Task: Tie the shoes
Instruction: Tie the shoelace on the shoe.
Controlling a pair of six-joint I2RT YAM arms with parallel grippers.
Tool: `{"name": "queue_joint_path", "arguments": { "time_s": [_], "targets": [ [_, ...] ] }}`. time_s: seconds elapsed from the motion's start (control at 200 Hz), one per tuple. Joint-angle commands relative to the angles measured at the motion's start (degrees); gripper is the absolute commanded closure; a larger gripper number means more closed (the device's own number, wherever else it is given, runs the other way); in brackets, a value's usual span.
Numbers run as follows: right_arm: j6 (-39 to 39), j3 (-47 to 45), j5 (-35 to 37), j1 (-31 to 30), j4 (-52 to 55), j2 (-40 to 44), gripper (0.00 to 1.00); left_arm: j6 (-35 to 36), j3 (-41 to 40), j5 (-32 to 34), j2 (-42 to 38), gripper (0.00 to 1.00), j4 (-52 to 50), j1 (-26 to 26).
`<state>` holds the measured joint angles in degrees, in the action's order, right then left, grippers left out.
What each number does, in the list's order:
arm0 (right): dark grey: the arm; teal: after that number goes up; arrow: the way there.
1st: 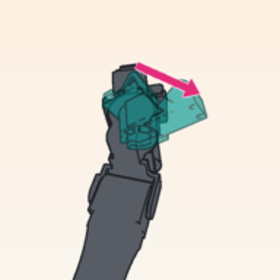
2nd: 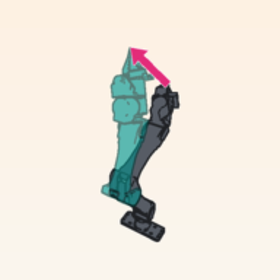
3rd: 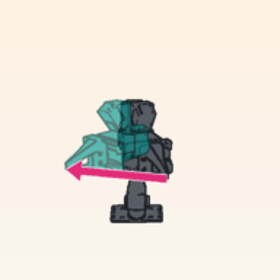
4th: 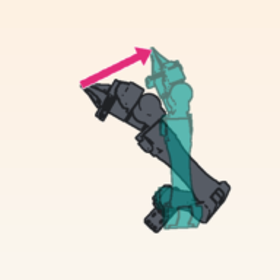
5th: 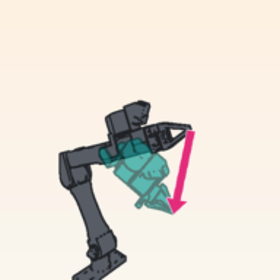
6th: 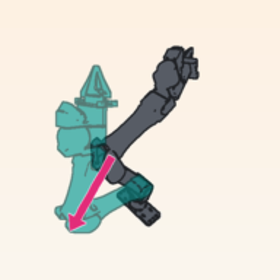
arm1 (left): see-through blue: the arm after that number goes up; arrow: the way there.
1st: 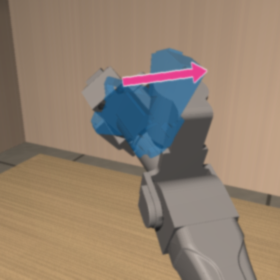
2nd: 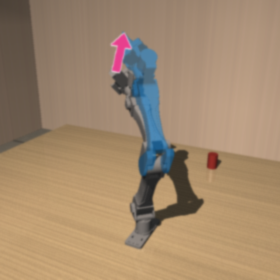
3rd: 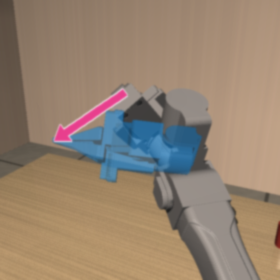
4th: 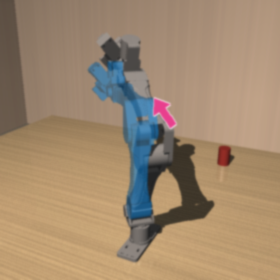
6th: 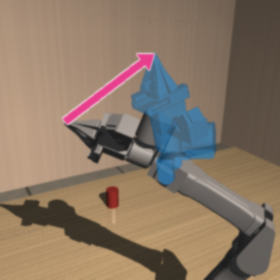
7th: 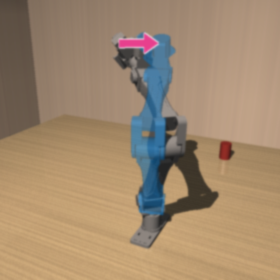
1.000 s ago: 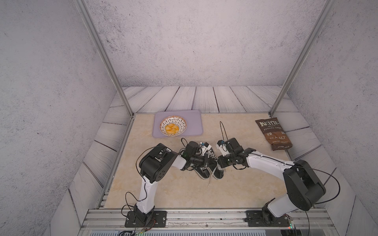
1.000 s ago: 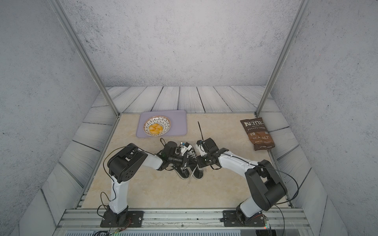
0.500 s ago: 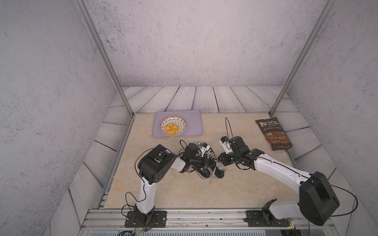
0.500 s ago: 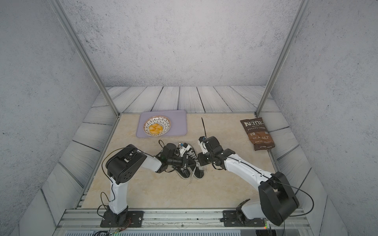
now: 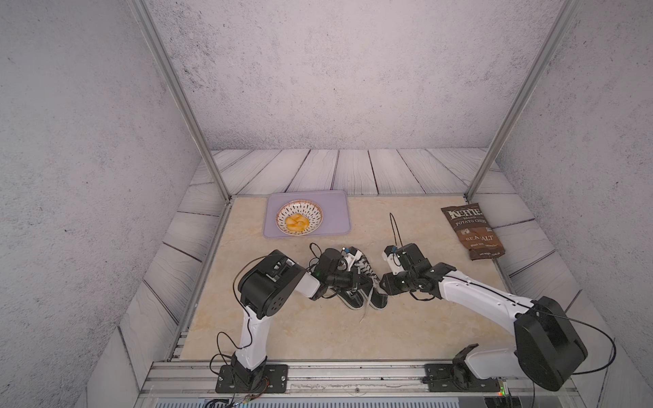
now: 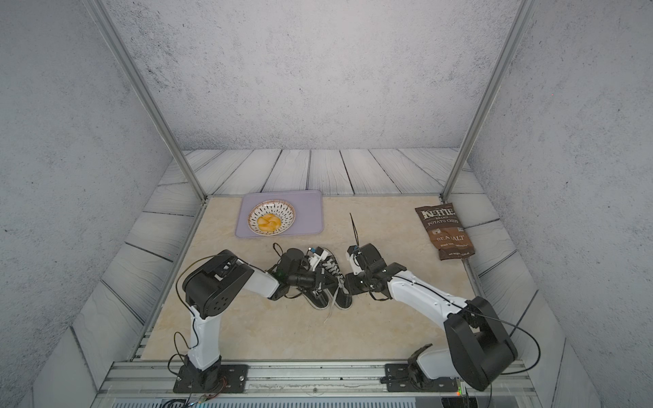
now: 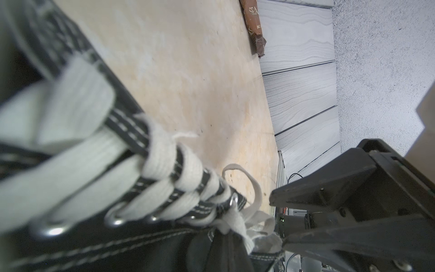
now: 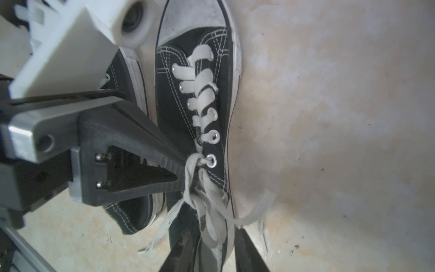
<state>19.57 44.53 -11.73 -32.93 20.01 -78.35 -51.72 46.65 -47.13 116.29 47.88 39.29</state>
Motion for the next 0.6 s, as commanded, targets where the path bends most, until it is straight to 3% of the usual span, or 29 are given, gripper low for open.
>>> {"name": "queue_joint_path", "arguments": {
  "time_s": [0.0, 0.215, 0.375, 0.591],
  "targets": [
    [0.6, -0.2, -1.5, 0.2, -0.7, -1.6, 0.67, 0.1, -1.2, 1.5, -0.8, 1.00, -1.3, -0.4],
    [0.5, -0.5, -2.0, 0.2, -1.4, -3.7, 0.71, 0.1, -1.4, 1.7, -1.2, 1.00, -1.3, -0.4],
    [0.2, -0.2, -1.0, 0.1, -1.0, -2.7, 0.94, 0.2, -2.1, 2.7, -2.1, 1.00, -1.8, -0.5],
    [-0.9, 1.1, 4.1, 0.4, 2.1, 0.9, 0.95, -0.9, -5.4, 6.6, -4.3, 1.00, -2.6, -2.1]
  ]
}}
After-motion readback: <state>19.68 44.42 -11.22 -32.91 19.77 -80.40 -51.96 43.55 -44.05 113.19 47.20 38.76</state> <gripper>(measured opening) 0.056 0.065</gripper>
